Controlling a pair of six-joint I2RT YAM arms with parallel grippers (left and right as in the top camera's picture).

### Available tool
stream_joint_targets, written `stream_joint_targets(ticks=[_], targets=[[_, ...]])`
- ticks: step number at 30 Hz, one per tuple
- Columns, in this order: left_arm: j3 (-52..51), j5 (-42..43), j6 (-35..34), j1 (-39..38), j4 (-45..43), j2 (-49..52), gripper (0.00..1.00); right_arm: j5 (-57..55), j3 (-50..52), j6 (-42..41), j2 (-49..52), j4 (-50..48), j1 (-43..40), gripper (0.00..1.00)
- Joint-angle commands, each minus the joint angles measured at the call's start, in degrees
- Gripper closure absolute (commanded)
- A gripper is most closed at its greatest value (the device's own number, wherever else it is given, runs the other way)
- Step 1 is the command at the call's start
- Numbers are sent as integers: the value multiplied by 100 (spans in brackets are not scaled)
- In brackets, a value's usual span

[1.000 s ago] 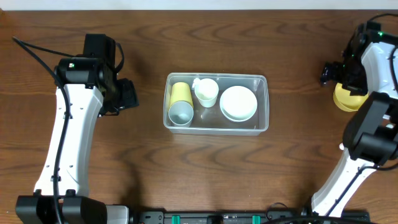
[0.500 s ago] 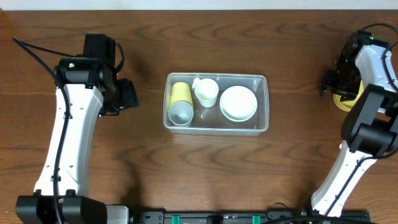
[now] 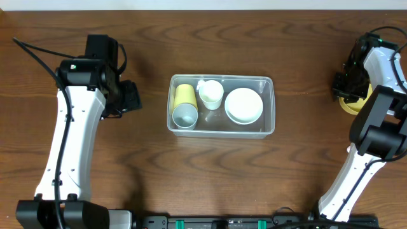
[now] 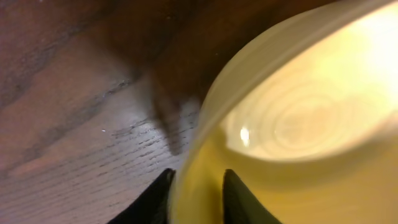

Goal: Pack container
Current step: 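Carry yellow bowl into container onto the grey bowl, release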

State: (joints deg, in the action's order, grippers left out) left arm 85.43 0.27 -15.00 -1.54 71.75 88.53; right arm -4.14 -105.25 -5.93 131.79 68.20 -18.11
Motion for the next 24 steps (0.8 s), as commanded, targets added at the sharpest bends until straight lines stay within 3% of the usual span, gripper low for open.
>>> stream_joint_targets(ticks=[1, 7, 10, 16, 24], targets=[[-20, 20, 31, 35, 13, 15, 29, -35, 4, -24, 22, 39, -26, 78], [-22, 20, 31, 35, 15, 15, 29, -31, 0, -24, 17, 83, -24, 87], [-22, 20, 31, 35, 13, 15, 29, -31, -7, -24, -13, 118, -22, 99], [-22, 20, 31, 35, 11, 15, 29, 195, -7, -17, -332, 181, -13, 99], [-20, 20, 31, 35, 13, 15, 29, 868, -7, 361, -1611, 302, 389, 99]])
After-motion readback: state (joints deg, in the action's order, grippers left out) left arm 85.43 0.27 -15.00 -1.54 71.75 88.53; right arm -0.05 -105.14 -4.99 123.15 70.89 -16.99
